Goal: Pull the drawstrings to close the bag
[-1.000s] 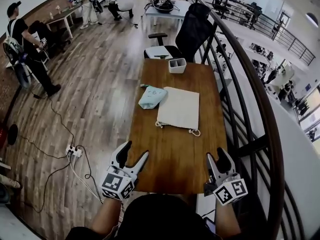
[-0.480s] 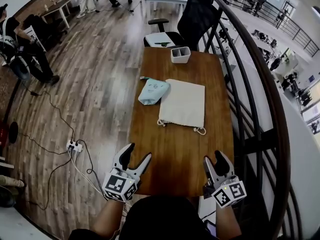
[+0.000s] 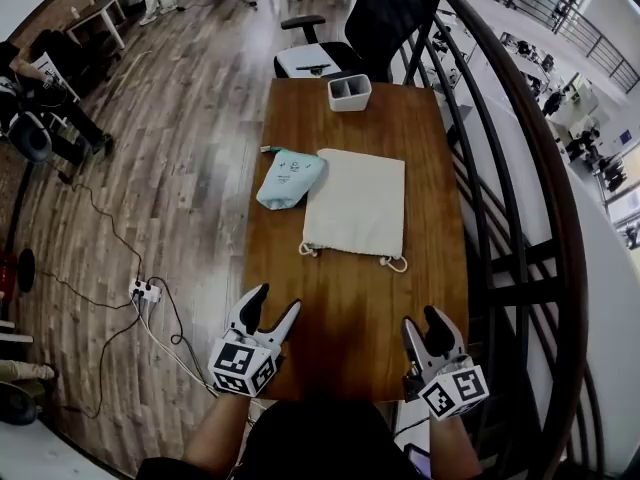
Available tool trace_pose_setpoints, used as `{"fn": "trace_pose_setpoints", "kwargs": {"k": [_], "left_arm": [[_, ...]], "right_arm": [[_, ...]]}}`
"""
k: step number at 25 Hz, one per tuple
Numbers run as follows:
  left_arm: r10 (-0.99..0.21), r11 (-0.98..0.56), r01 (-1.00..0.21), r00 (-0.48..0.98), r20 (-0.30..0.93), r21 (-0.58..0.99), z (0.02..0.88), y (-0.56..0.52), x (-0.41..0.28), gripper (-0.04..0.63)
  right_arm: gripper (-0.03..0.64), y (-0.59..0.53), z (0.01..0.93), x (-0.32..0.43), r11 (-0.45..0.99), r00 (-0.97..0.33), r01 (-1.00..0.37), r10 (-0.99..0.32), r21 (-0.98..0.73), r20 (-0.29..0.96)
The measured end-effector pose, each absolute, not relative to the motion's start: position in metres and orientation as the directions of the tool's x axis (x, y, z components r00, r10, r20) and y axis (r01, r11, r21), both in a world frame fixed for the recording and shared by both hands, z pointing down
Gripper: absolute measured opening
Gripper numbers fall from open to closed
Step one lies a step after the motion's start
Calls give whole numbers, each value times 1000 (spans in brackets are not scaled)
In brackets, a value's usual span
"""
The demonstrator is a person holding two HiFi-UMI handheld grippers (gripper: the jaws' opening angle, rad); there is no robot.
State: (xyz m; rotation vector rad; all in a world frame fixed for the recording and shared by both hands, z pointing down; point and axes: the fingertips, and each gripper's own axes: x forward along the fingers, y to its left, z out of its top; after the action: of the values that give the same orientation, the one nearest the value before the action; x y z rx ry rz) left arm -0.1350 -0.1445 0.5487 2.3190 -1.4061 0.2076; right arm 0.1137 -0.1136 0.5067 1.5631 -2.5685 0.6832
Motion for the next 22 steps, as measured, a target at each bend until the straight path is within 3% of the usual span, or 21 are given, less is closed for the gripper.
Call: {"fn": "trace_pose_setpoints", "kwargs": {"k": [22], "left_arm": [[-718,-230,-905,405,566,357,657,-241,-107,287]], "right_arm": [[199,-160,575,133,345,-496,-857,-754,-384,430]]}}
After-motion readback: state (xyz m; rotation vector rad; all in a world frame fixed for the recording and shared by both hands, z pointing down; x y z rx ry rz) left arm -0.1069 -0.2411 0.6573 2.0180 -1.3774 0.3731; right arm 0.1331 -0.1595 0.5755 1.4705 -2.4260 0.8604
